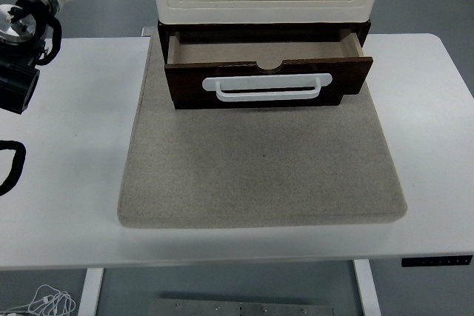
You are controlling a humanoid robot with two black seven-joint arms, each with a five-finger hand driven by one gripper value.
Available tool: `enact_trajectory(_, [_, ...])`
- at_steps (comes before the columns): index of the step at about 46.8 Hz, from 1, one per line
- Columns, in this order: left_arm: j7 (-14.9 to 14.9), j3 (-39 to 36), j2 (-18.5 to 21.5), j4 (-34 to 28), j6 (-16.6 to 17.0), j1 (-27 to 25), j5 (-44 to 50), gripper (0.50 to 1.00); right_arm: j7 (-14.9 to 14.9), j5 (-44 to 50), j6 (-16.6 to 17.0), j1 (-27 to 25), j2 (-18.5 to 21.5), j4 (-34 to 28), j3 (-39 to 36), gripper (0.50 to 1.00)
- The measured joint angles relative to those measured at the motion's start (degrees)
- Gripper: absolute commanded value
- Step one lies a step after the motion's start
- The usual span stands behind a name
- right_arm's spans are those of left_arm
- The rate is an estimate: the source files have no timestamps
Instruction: Open the drawer under the combination cabinet
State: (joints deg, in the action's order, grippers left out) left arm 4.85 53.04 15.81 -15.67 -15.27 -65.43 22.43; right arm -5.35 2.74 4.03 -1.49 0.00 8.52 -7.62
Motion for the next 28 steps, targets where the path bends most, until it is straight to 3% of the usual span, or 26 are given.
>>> enact_trajectory(12, [-0.4,0.1,-1.5,0.4,-3.9,3.1,0.3,1.0,0.0,0.0,0.2,0.0,0.0,0.0,0.0,0.926])
enact_trajectory(28, [-2.0,0.1,-4.9,0.9,-3.3,3.3,0.3,1.0,0.2,-0.3,0.5,0.0,0.0,0.0,-0.6,0.928])
